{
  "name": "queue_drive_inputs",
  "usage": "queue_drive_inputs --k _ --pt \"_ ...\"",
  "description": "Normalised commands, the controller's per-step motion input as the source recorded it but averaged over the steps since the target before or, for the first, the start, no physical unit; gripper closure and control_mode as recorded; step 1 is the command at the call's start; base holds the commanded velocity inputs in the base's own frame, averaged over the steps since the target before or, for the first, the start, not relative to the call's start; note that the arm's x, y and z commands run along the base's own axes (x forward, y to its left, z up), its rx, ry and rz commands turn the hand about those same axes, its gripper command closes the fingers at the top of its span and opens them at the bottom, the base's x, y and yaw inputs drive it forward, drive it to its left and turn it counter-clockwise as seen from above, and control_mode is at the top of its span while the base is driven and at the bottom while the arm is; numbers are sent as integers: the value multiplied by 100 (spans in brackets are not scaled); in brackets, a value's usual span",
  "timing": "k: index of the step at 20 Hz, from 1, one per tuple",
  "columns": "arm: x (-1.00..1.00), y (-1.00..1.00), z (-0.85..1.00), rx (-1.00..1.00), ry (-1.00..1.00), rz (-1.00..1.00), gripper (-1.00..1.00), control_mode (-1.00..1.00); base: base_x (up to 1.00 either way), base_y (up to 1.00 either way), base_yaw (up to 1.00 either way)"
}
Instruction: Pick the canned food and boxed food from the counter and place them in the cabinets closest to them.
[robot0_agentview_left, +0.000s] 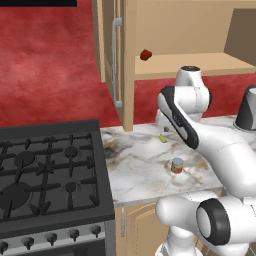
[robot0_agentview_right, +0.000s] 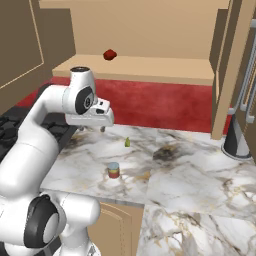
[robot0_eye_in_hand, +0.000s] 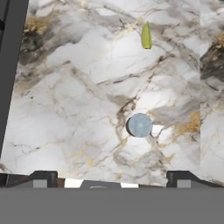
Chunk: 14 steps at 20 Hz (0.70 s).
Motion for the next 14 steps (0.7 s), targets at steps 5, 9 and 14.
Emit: queue_drive_inputs --k 5,9,14 --pt "-7 -3 -34 -3 0 1 -100 -100 0 0 0" --pt "-3 -4 -30 -2 0 1 -100 -100 0 0 0" --pt "0 -3 -27 -3 0 2 -100 -100 0 0 0"
